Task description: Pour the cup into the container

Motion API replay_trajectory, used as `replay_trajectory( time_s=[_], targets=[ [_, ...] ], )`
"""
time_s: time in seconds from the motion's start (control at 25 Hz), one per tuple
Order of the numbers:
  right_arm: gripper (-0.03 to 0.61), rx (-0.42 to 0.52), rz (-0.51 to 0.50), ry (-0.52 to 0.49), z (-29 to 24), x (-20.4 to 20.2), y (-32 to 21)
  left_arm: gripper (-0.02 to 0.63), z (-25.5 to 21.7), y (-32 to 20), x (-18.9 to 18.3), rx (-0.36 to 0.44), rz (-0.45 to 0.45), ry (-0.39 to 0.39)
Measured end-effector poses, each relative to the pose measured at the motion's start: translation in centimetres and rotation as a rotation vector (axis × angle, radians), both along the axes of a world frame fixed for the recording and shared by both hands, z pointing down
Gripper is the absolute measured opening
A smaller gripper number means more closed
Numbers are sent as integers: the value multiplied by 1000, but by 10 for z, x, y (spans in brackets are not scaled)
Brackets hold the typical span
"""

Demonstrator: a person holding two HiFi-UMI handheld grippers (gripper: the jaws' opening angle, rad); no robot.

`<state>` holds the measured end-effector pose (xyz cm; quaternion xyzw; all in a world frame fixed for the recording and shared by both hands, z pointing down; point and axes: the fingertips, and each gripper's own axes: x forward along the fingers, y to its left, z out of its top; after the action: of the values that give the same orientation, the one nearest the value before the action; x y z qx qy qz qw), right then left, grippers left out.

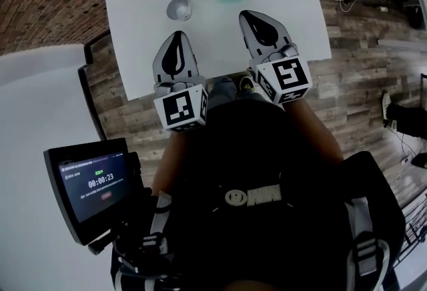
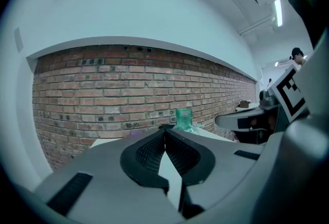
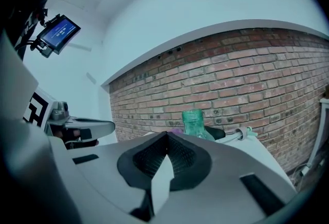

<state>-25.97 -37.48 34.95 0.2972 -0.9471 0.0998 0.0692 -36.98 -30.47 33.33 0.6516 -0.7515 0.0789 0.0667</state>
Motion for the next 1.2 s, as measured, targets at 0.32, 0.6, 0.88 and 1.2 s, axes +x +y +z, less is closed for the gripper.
replay_trajectory(
  time_s=[0.32,0.6,0.88,1.2],
  targets=[
    [-5,20,6,73,3,-49,-33,155,42,-28,-49,-27,133,11],
    [-5,34,-12,120,12,-86,-36,474,116,-41,-49,-145,336,16],
    [-5,21,25,145,29,-94,-49,499,175,-69,-65,-202,379,43],
    [-5,11,59,180,24,-72,-52,499,195,-93,-64,-195,418,53]
  ],
)
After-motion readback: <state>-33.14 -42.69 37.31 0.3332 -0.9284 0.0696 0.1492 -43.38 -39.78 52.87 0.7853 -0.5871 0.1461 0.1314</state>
